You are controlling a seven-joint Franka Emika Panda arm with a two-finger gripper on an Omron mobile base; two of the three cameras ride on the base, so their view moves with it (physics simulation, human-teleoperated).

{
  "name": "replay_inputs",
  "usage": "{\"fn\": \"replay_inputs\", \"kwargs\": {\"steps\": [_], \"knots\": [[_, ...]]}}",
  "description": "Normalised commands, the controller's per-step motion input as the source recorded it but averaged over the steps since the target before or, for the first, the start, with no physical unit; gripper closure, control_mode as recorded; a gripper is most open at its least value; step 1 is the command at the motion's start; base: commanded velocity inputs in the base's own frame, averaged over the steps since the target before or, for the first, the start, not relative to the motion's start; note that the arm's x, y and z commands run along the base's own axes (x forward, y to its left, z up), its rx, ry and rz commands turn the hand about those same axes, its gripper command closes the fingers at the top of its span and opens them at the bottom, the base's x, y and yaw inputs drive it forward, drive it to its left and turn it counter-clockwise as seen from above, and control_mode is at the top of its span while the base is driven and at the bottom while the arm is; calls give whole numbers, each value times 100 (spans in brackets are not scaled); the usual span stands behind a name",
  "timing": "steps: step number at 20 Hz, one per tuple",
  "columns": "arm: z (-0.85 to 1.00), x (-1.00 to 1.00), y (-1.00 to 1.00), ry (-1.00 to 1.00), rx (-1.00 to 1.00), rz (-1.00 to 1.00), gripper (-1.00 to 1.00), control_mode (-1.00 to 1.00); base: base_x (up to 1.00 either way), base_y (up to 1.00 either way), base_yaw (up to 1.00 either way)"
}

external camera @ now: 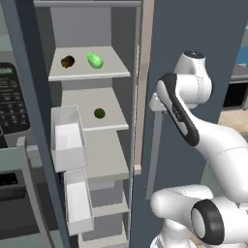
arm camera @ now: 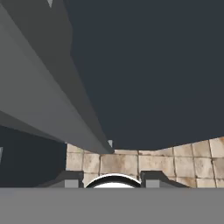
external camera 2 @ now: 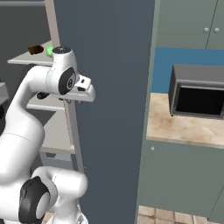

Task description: Take the eggplant and lime from the second highest rack and move them to the highest rack where the sweet potato and corn are located, to maximize freezer space. Close the freezer door after rearranging.

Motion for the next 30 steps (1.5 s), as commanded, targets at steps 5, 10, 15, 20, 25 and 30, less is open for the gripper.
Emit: {"fn": "replay_inputs", "kwargs": {"steps": [5,10,15,20,25,30], "knots": [[0,0,0,0,0,0,-100,100,-16,1,1],[0,0,0,0,0,0,-100,100,-37,6,50],[0,0,0,0,0,0,-100,100,-5,29,33],[0,0,0,0,0,0,-100,100,5,52,1],[0,0,0,0,0,0,-100,100,0,15,16],[0,0,0,0,0,0,-100,100,1,23,41]]}}
